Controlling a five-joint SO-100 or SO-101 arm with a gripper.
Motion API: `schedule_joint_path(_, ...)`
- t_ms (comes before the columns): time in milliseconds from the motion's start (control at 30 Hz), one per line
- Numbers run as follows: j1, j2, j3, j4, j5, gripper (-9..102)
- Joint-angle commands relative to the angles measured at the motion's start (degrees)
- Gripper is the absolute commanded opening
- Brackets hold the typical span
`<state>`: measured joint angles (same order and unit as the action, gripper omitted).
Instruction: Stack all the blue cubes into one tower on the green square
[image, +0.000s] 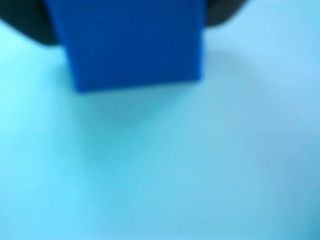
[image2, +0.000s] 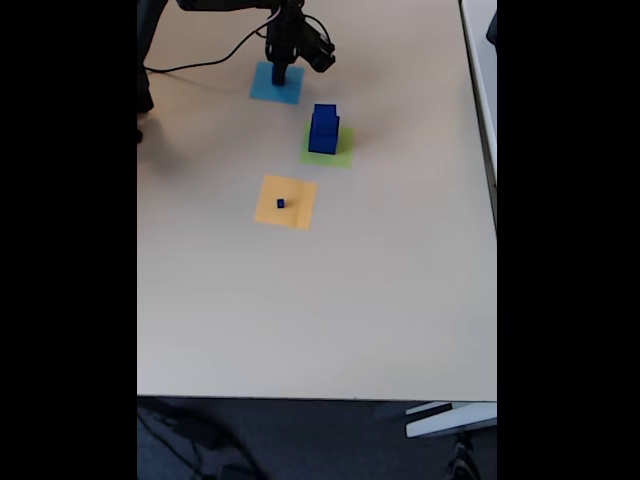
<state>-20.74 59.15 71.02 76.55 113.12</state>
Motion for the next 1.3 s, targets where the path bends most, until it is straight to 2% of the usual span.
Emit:
schedule_joint_path(0, 0.7, 0.6, -4.1, 1.8, -0.7, 5)
schedule_joint_path(267, 2.0, 3.8, -8.5, 9.8, -2.5, 6)
schedule_joint_path(567, 5.2, 10.9, -8.6, 14.1, -6.6, 6)
schedule_joint_path(833, 9.2, 20.1, -6.5, 14.9, -12.0, 6)
schedule_joint_path(1267, 20.0, 23.8, -6.8, 14.5, -29.4, 4)
